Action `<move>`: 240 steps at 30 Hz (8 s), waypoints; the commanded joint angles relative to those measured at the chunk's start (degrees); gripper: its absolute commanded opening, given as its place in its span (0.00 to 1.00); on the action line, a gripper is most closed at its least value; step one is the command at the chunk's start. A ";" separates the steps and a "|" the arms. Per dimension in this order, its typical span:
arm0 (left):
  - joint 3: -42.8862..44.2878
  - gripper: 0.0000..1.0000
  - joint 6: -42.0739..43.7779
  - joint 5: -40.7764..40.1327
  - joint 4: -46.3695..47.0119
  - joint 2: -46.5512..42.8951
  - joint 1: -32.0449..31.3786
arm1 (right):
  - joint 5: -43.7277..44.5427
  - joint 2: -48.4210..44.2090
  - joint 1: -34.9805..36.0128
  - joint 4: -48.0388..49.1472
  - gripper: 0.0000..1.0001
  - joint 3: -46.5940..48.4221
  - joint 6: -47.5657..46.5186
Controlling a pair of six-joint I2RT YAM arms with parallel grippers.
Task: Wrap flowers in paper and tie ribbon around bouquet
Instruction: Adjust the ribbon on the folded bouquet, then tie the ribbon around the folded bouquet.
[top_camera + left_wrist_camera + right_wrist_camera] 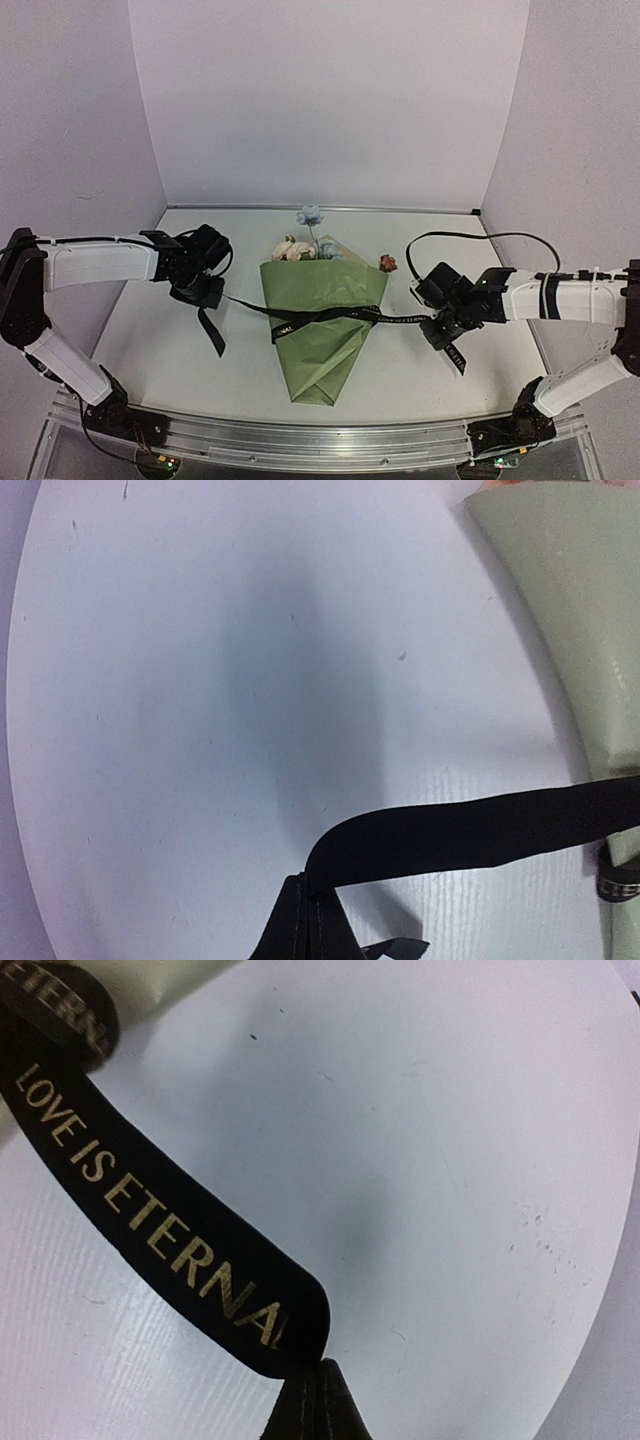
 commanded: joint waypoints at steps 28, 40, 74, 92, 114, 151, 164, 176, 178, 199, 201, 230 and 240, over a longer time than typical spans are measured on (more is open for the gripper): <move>2.82 0.07 2.40 5.63 -0.81 7.45 14.25 | 9.60 6.41 -3.83 -14.66 0.00 5.16 4.20; 0.23 0.50 -8.95 10.04 4.83 -0.71 15.83 | 13.40 6.71 -3.82 -15.92 0.36 6.71 9.07; -38.36 0.80 -89.73 6.06 70.50 -9.59 -15.09 | 11.43 -25.82 4.74 0.98 0.98 -11.99 56.76; -38.16 0.56 -97.68 2.55 93.44 11.94 -16.30 | 14.07 -25.28 10.32 3.37 0.98 -11.50 61.21; -37.50 0.11 -92.74 9.76 116.84 27.17 -11.82 | -2.98 -13.13 10.93 11.14 0.98 -6.38 29.07; -35.26 0.00 -88.31 13.31 104.64 21.77 -10.36 | 3.56 18.40 11.92 20.56 0.69 7.12 -16.81; -35.13 0.00 -88.24 13.26 103.21 21.49 -10.36 | 9.52 20.20 11.89 21.63 0.14 6.98 -14.95; -36.28 0.00 -85.83 12.99 97.28 17.54 -10.28 | 11.40 18.65 11.91 20.43 0.00 6.92 -11.87; -36.45 0.00 -84.37 13.21 94.46 15.90 -10.08 | 11.71 18.31 11.93 19.59 0.00 7.12 -11.04; -32.58 0.00 -63.38 9.46 58.00 -5.39 -4.66 | 19.00 17.71 9.32 6.46 0.00 12.95 7.09; -33.85 0.00 -61.70 10.61 54.31 -8.47 -1.37 | 17.50 16.46 7.14 4.38 0.00 11.61 12.20; -41.31 0.00 -40.07 34.47 40.12 -24.62 45.86 | 13.71 -12.06 -12.25 -2.24 0.00 -14.54 33.24; -41.93 0.00 -38.53 40.21 43.17 -21.97 51.51 | 12.97 -17.91 -16.22 -6.14 0.00 -18.54 35.41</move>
